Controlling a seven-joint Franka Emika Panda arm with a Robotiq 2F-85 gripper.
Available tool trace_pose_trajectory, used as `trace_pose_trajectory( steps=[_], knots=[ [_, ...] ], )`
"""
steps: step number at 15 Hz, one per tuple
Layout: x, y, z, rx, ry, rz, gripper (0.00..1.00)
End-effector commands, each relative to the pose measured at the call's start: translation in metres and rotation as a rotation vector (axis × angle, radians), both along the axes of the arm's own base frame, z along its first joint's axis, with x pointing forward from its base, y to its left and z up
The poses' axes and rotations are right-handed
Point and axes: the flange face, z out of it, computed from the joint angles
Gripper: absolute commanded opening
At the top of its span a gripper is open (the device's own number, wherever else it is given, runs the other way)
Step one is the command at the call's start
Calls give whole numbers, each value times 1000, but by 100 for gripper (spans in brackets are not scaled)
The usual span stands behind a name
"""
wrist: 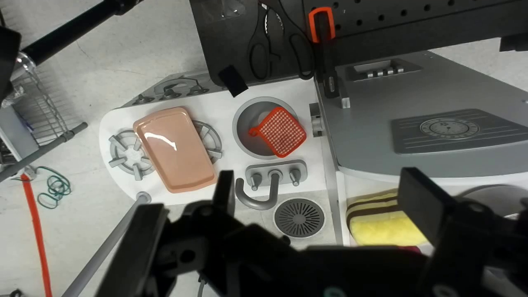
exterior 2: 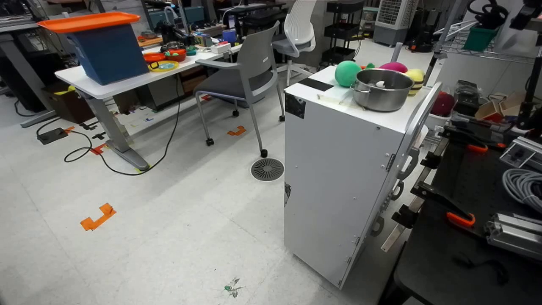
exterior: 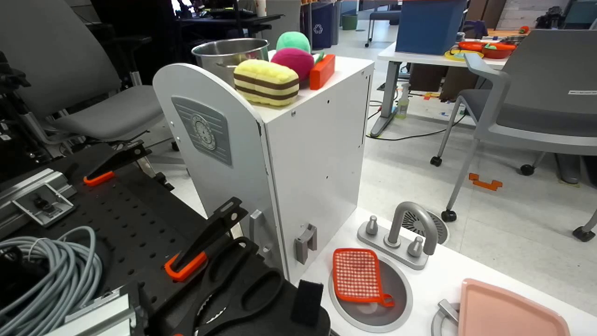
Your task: Pick up the pink plush toy from the counter and put it on the pot
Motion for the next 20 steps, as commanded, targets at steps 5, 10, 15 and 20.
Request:
trace_pose_trajectory(
  steps=[5, 10, 15, 20],
  knots=[
    [0, 0, 1, 0, 1, 0, 100],
    [37, -25, 15, -27, -48, -133, 100],
    [90, -33, 14, -56, -33, -218, 100],
    [136, -9, -23, -65, 33, -211, 100]
  ],
)
